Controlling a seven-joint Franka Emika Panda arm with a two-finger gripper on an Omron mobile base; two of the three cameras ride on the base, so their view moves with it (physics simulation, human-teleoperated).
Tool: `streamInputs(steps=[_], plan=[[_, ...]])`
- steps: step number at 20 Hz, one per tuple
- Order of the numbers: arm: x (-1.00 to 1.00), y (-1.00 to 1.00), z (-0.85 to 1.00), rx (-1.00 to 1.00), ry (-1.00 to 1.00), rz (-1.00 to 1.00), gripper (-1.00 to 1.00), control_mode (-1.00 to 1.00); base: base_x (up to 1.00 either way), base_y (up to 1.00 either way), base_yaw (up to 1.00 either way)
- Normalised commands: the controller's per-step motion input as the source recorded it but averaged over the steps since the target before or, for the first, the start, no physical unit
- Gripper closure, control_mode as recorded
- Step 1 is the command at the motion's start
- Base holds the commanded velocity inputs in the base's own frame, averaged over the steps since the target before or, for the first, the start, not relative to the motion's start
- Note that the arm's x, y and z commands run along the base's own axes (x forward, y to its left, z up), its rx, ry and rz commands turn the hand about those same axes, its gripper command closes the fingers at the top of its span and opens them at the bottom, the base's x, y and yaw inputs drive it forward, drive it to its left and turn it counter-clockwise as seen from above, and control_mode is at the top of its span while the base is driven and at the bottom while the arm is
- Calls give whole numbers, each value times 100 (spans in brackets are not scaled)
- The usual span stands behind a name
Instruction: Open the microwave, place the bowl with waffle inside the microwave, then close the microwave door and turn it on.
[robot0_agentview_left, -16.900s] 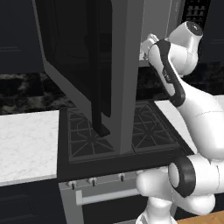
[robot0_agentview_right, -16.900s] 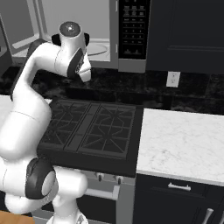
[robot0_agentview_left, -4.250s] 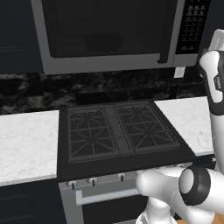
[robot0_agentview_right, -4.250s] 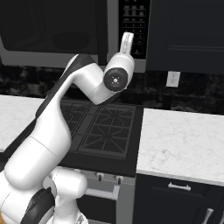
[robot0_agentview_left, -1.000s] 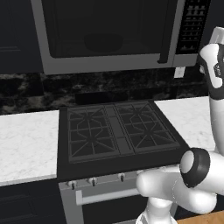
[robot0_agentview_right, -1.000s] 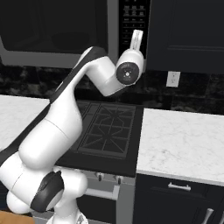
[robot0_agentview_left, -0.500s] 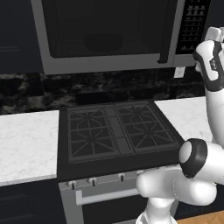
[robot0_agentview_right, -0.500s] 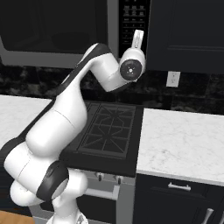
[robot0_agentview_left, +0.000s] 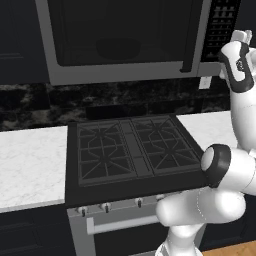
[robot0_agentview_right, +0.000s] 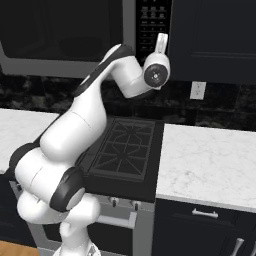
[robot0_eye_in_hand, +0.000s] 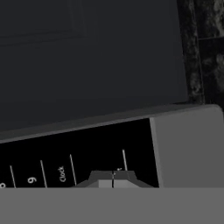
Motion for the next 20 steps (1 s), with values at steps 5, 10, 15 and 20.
streamInputs(steps=[5, 10, 15, 20], plan=[[28, -9, -3, 0, 0, 0, 100, -100, 0, 0, 0], [22, 0, -9, 0, 0, 0, 100, -100, 0, 0, 0], [6, 0, -12, 0, 0, 0, 100, -100, 0, 0, 0], [-2, 0, 0, 0, -3, 0, 100, -100, 0, 0, 0]])
